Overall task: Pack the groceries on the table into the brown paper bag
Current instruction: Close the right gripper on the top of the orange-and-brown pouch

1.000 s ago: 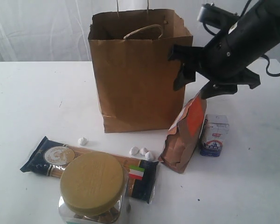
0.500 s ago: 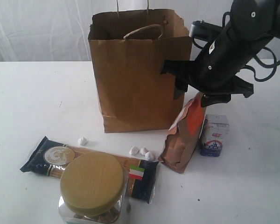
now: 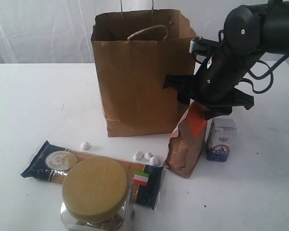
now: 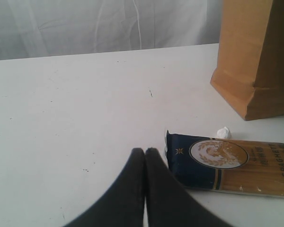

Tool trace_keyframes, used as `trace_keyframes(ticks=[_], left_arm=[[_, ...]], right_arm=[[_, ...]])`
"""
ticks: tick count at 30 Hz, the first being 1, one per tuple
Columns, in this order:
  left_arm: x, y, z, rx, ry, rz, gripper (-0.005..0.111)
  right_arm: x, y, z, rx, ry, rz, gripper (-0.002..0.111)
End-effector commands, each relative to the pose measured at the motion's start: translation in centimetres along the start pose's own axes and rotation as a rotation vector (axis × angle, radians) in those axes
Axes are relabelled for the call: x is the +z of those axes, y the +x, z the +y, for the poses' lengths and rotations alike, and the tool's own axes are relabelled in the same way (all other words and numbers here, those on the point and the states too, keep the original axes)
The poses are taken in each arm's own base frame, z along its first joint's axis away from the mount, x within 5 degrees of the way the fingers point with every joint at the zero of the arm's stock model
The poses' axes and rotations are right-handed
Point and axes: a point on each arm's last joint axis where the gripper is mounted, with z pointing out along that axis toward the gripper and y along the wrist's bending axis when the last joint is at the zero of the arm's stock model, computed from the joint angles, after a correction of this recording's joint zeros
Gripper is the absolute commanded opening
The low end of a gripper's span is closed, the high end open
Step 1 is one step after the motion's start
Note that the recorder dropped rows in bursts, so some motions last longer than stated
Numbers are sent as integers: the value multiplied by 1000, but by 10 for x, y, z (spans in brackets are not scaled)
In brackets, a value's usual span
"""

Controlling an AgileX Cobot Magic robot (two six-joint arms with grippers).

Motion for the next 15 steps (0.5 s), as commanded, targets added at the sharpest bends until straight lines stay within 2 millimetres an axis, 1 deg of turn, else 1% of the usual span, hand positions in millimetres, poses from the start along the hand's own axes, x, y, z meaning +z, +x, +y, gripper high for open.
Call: trace_keyframes(ticks=[1, 6, 10, 12, 15], left_arm=[[0, 1, 0, -8, 6, -3, 0], [0, 1, 0, -8, 6, -3, 0], [0, 1, 0, -8, 6, -3, 0], [0, 1, 0, -8, 6, -3, 0], [0, 1, 0, -8, 6, -3, 0]], right_arm=[[2, 1, -3, -51, 34, 6, 45], [1, 8, -8, -117, 78, 87, 23], [1, 11, -9, -163, 89, 115, 10], [1, 11, -9, -165, 89, 116, 6], [1, 10, -9, -197, 85, 108, 4]])
